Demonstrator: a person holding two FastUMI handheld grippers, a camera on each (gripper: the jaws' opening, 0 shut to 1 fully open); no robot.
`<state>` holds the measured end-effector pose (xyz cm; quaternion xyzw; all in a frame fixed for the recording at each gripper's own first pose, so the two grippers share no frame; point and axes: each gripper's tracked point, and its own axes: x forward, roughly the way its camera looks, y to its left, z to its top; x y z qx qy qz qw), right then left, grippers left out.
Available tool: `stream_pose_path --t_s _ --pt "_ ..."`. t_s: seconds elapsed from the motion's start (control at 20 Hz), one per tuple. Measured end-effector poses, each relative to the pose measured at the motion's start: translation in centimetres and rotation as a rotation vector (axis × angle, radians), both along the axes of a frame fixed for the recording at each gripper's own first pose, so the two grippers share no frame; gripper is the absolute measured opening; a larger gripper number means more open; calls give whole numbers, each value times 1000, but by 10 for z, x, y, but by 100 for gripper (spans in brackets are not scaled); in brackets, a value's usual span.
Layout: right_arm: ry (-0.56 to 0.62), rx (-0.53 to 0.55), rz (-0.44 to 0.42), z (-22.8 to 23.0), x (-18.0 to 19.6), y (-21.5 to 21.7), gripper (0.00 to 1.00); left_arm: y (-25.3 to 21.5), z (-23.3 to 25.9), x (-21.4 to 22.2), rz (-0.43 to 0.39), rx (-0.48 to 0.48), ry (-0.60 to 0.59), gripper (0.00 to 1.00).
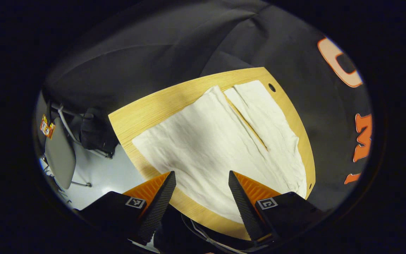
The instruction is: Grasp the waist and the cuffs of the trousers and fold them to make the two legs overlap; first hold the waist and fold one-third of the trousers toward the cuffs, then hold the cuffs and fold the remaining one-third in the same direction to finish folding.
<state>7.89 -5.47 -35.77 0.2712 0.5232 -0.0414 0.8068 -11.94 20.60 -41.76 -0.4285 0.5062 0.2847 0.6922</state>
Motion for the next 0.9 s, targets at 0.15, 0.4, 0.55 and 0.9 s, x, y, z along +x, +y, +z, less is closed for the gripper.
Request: stream_pose_path --t_s 0.15,0.4,0.55,0.9 --pt "23 17 -23 -8 -3 -2 96 2 -14 -10 66 -64 13 99" --pt "45 46 -46 -21 -8 0 96 27 -29 -27 171 -127 -3 99" --pt "54 68 -66 -26 -8 -1 96 44 -33 -32 237 -150 -43 99" --pt "52 95 -87 -25 -3 3 96 83 -46 -38 314 -175 -76 100"
